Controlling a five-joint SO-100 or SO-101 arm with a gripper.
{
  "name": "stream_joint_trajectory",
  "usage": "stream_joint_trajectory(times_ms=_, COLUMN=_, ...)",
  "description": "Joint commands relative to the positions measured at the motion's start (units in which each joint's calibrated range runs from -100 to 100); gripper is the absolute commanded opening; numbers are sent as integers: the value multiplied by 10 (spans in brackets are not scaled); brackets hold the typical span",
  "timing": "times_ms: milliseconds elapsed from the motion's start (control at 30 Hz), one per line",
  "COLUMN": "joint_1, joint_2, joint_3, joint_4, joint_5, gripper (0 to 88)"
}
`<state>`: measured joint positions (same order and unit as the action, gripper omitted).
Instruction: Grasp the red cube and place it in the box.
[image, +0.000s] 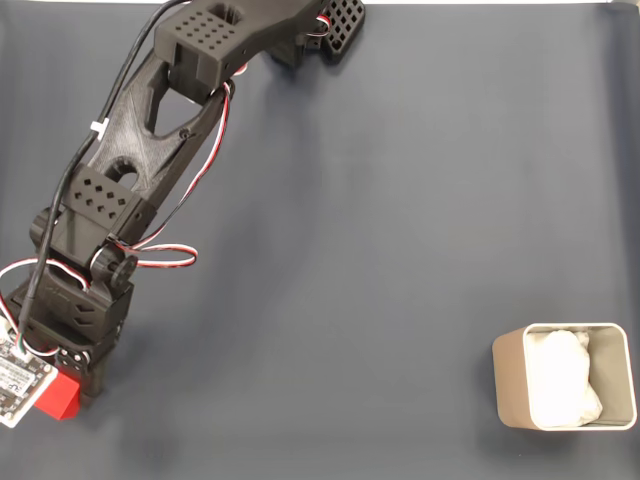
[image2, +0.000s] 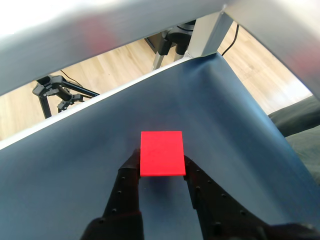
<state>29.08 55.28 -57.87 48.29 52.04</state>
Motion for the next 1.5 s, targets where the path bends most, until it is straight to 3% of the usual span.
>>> stream_joint_trajectory(times_ms=0, joint_1=-12, joint_2=-93, joint_3=18, joint_4=9, joint_5=1, gripper=63)
stream_joint_trajectory(times_ms=667, joint_1=-86, joint_2=-344, joint_3=297, joint_4=22, joint_5=-12, gripper=37)
stream_joint_trajectory(times_ms=1467, joint_1=-236, joint_2=-446, joint_3=371, joint_4=24, joint_5=-9, gripper=33)
